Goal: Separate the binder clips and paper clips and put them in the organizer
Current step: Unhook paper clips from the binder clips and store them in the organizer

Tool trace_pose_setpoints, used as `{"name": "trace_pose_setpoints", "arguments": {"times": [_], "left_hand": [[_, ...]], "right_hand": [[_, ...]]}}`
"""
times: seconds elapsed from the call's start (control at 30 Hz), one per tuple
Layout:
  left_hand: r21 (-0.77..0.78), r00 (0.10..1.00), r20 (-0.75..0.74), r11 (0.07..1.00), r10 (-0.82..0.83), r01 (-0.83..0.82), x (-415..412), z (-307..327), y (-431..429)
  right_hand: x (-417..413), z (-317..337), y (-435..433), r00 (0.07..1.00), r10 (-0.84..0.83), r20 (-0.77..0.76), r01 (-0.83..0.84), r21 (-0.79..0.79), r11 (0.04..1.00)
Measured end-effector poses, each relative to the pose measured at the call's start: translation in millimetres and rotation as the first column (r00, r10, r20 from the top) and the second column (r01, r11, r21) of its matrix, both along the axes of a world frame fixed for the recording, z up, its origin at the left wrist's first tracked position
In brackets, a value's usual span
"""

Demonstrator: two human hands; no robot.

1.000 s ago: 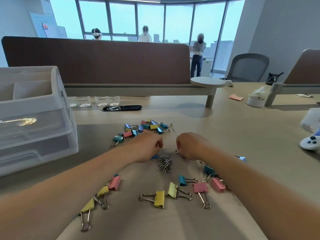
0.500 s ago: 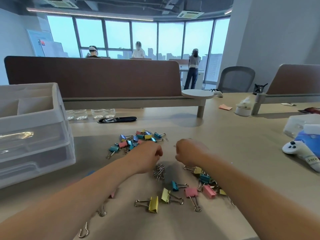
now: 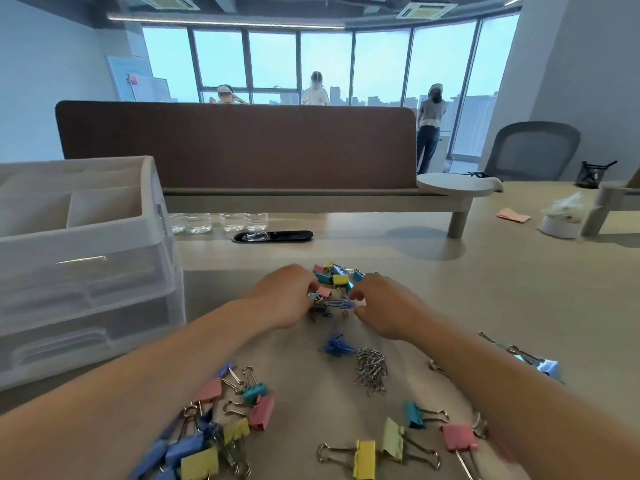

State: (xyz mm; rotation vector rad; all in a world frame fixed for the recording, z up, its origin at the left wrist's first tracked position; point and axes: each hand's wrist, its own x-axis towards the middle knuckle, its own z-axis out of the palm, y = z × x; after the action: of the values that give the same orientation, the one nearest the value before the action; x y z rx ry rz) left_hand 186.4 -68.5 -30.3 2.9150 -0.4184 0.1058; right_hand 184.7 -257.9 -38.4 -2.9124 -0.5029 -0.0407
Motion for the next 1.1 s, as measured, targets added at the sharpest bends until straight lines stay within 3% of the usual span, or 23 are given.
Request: {"name": "trace_pose_setpoints", "arguments": {"times": [0.23,0.47,0.7,1.1], "left_hand": [[0.018,0.999,-0.023,0.999,-0.043,0.044,19,-2,15],[0.036,0.999,-0.016,0.999,-0.037,0.037,24,-10,23],[0.02,0.998,-0.037,0.998,-0.055,0.056,24,-21,22],[0.01,0.998,0.018,0.998,-0.068,0.067,24,-22,22]], "right_hand": [[18,-7,17,0.999,0.048,0.026,-0.048,0.011,0.999],[29,-11,43,0.998,-0.066,-0.002,0.066,0.017,0.998],[36,-10,52,0.982,-0.134,-0.136,0.136,0.001,0.991],[34,0,48,0.968,-0.098,-0.233,0.145,0.192,0.971]]}}
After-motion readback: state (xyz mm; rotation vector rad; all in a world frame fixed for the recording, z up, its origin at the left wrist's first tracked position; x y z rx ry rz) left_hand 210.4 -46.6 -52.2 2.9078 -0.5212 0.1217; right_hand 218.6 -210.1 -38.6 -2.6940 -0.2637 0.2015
